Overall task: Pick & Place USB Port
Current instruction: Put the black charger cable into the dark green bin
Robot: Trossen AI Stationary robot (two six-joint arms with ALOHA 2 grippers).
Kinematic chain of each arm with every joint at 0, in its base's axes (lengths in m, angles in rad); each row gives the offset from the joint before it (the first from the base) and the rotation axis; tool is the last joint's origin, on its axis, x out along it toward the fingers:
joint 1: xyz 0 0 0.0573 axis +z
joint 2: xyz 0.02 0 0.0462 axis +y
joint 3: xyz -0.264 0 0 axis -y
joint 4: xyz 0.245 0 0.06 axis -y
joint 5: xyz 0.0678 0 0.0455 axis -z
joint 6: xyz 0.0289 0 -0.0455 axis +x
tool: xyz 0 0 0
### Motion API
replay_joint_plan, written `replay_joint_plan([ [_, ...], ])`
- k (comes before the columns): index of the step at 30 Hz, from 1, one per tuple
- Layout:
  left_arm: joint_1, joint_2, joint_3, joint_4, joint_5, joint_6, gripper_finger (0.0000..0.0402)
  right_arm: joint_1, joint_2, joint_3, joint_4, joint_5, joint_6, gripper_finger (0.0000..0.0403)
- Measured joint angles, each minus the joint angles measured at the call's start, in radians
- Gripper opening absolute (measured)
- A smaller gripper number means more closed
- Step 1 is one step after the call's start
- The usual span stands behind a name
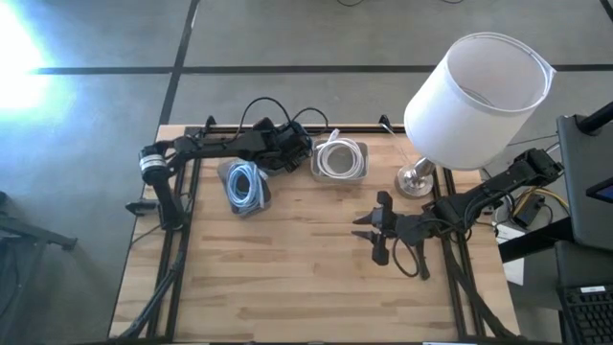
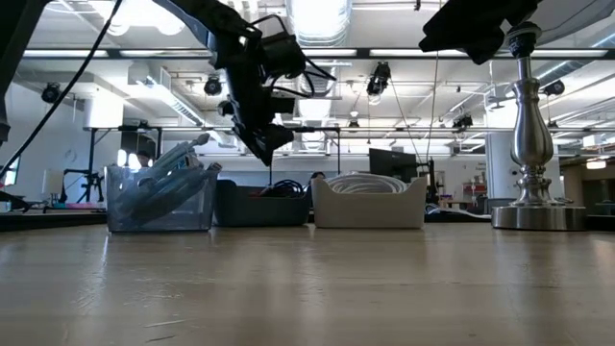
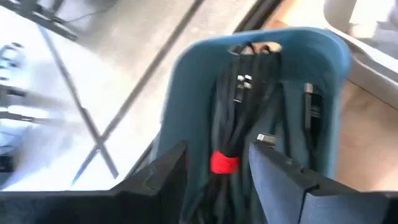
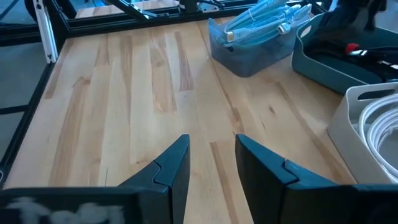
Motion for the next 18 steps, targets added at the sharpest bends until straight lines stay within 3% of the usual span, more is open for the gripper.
replay_joint_plan([
  [7,-0.004,0.000,0.050,-0.065,-0.057,-0.032,0.0180,0.002,0.000,-0.001,-0.077,-0.010,0.069,0.0130],
  [18,-0.073,-0.001,0.125,-0.061,0.048,-0.026,0.0179,0.009,0.000,-0.002,-0.377,-0.033,0.386,0.0118],
])
